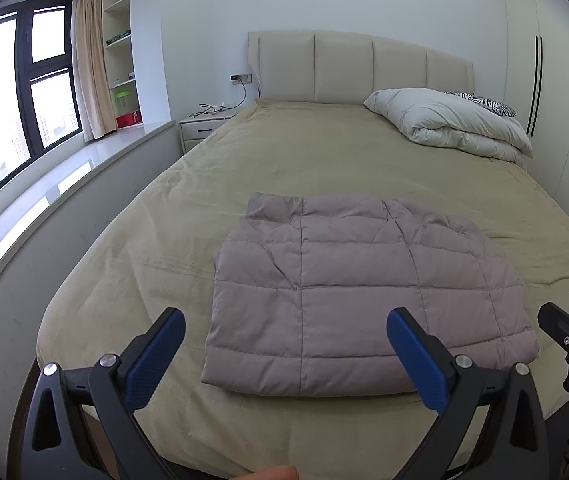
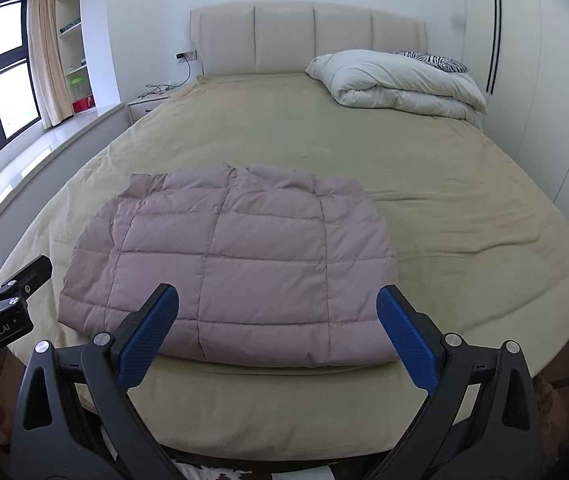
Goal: Fold large clothes
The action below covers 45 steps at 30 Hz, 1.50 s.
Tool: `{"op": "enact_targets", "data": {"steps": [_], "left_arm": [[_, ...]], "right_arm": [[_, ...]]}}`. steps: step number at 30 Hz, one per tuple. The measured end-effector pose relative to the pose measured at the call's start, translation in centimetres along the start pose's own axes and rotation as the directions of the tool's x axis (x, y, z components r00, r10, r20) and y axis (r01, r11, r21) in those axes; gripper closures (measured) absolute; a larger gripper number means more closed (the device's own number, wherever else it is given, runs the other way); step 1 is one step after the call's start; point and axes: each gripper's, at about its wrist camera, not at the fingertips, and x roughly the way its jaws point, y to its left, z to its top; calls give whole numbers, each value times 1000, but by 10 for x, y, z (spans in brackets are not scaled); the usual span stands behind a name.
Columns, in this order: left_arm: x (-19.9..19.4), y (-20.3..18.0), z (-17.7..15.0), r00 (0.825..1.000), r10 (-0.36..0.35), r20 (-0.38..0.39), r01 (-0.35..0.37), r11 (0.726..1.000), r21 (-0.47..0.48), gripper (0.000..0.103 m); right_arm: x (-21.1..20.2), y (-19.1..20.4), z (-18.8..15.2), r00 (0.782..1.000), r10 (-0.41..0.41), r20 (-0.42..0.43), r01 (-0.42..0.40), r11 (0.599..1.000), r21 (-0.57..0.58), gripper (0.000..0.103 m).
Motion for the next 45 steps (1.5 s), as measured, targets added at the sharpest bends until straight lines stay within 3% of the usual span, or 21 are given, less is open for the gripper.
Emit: {"op": "enact_targets", "data": {"steps": [45], "left_arm": [[15,-6,-13,998,-6,-57,7,1000,20,0]], "right_arm": [[25,-7,-12,998,2,-55,-2,1000,7,2]]}}
